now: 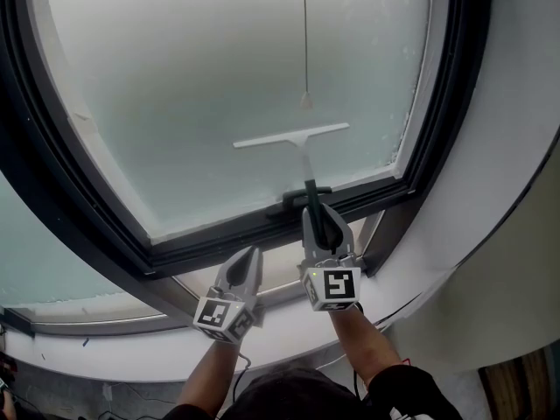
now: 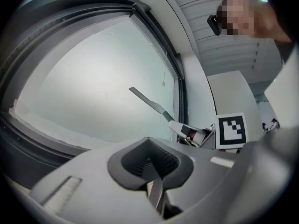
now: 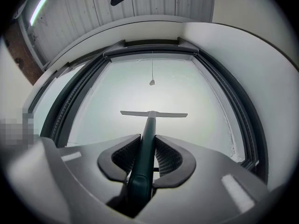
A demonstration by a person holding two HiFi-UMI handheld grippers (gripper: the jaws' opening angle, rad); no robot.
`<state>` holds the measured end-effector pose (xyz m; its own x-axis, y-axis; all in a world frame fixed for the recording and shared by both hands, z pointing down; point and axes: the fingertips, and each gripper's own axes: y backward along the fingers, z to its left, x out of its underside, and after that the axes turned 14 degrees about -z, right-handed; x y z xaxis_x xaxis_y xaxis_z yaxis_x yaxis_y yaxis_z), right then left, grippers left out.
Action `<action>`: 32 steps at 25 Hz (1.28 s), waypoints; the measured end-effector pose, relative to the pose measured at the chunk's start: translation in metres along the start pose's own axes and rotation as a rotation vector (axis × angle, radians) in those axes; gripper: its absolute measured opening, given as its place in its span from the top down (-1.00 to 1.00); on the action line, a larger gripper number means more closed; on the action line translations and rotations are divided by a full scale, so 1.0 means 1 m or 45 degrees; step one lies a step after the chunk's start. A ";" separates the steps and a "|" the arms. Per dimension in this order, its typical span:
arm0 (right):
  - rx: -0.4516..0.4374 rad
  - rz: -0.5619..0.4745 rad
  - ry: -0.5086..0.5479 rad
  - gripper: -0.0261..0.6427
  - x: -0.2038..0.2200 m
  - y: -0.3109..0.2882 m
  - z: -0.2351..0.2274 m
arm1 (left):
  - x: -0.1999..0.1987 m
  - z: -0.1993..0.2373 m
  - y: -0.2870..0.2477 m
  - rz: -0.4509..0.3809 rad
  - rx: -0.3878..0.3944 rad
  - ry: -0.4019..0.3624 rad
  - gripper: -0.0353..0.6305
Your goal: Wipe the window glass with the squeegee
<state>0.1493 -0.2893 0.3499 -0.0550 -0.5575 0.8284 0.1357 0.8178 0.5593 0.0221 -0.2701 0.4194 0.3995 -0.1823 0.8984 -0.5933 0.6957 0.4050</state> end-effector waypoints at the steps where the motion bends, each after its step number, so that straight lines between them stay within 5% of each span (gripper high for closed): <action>1: 0.001 -0.001 0.000 0.63 0.000 0.000 0.000 | 0.000 0.000 0.000 0.001 0.001 0.005 0.90; 32: 0.003 0.208 -0.018 0.63 0.062 0.052 0.003 | 0.010 -0.003 0.021 0.052 0.039 0.099 0.90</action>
<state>0.1497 -0.2807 0.4309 -0.0464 -0.4152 0.9085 0.1420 0.8975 0.4174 0.0158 -0.2554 0.4359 0.4273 -0.0988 0.8987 -0.6304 0.6799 0.3746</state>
